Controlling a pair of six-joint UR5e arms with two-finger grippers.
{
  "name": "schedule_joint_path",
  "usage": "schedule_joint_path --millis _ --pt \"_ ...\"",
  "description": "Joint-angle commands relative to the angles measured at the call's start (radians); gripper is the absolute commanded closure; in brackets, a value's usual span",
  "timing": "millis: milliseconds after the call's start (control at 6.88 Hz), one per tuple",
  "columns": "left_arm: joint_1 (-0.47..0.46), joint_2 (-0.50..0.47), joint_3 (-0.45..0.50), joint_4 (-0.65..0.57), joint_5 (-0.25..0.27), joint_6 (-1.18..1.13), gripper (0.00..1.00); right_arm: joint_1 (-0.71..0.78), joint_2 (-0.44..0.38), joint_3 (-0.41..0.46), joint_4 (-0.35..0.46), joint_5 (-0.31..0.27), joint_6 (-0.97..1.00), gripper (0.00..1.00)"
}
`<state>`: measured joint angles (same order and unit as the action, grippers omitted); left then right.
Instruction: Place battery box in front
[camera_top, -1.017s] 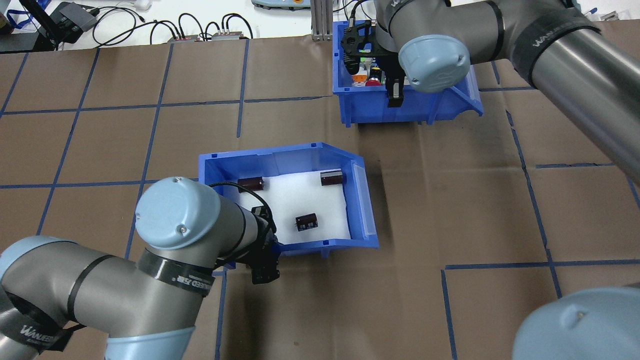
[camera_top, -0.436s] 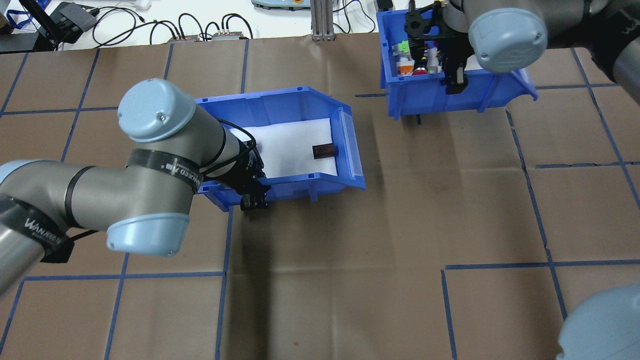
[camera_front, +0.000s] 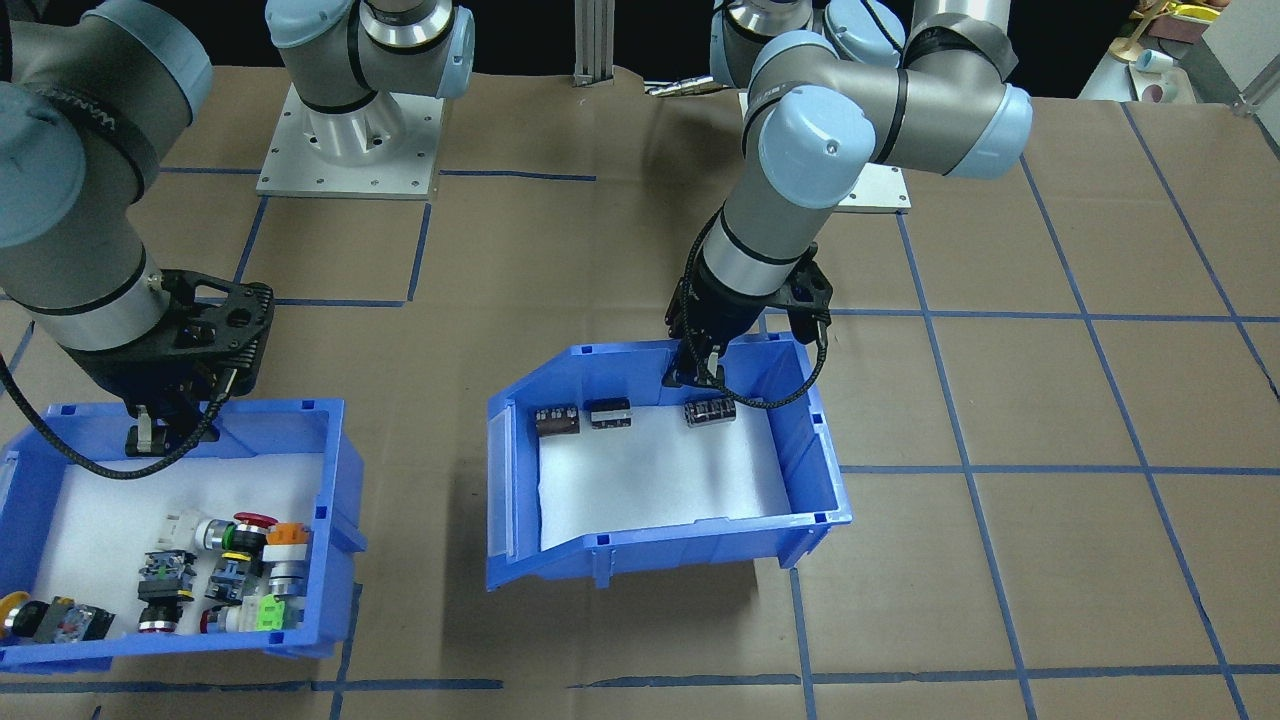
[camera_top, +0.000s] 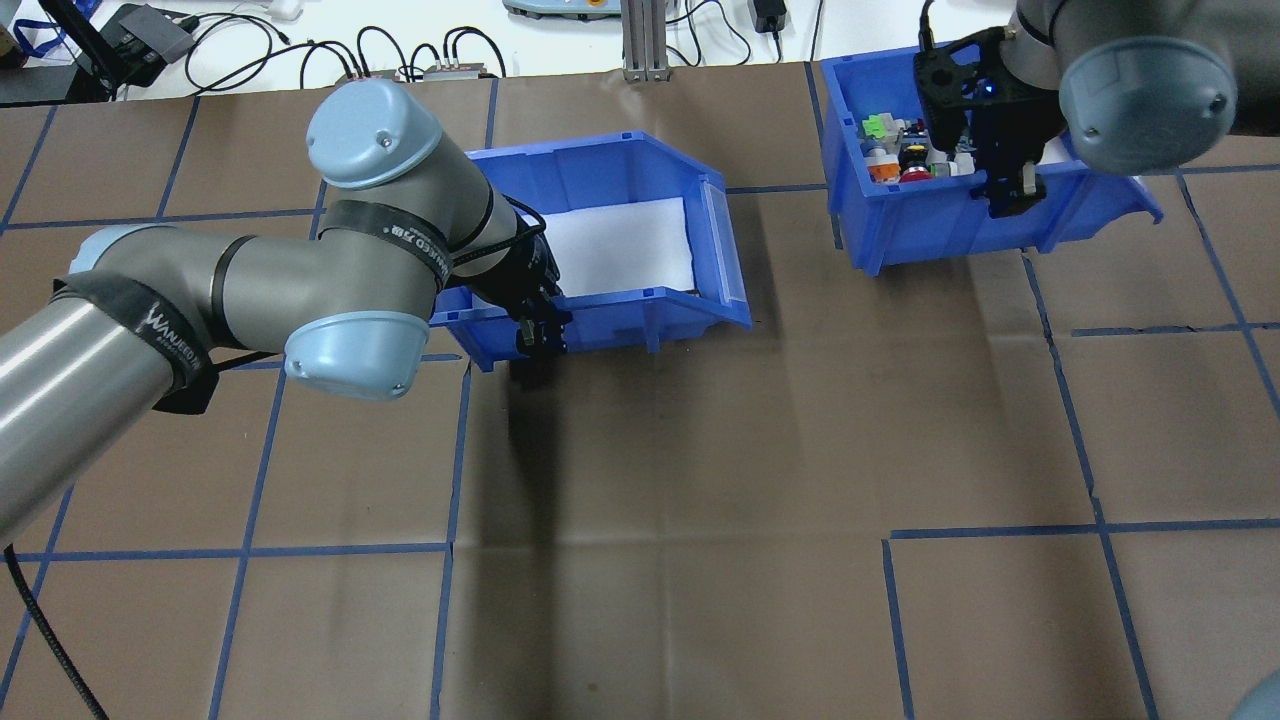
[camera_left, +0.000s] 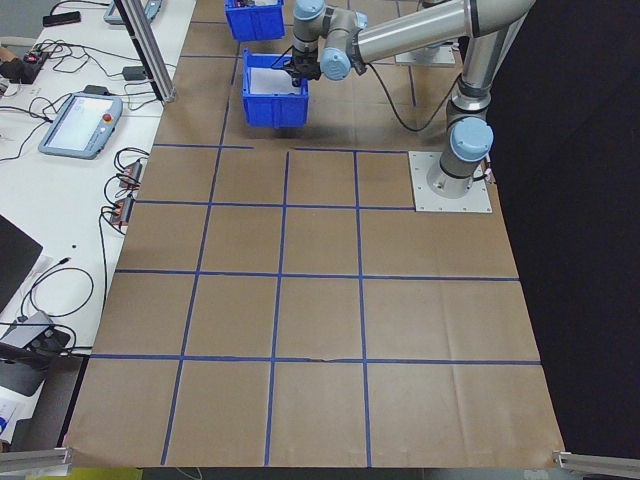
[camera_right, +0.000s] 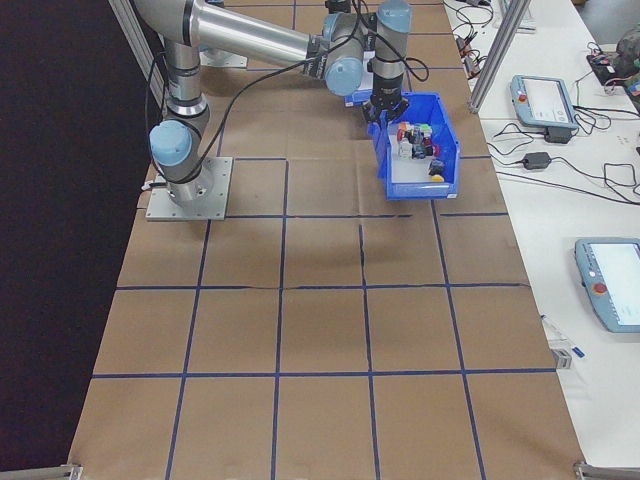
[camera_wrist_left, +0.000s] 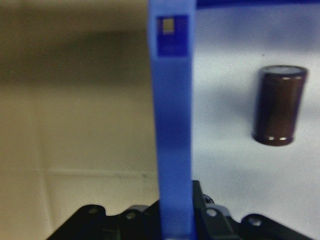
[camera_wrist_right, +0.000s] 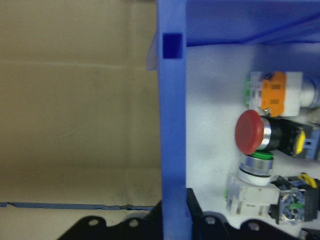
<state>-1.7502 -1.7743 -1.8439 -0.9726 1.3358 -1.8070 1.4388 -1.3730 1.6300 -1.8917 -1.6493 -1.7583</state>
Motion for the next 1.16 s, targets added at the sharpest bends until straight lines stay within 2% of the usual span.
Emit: schedule_joint_path --millis 0,581,726,872,1017 --pt "-0.038 -0.098 0.054 0.02 -0.017 -0.005 1.0 -0.049 -0.102 0.141 -0.001 0.02 -0.082 0.97" --pt "-0.045 -0.215 0.162 0.087 -0.018 -0.006 0.99 -0.121 -0.236 0.307 -0.001 0.022 -0.13 0.97" --pt "-0.046 -0.229 0.167 0.086 -0.017 -0.009 0.96 -0.12 -0.268 0.368 -0.001 0.023 -0.127 0.97" --pt "-0.045 -0.238 0.169 0.086 -0.015 -0.012 0.82 -0.115 -0.302 0.413 -0.007 0.025 -0.127 0.97" --pt "-0.045 -0.243 0.169 0.084 -0.007 -0.008 0.48 -0.113 -0.325 0.43 -0.006 0.023 -0.127 0.97"
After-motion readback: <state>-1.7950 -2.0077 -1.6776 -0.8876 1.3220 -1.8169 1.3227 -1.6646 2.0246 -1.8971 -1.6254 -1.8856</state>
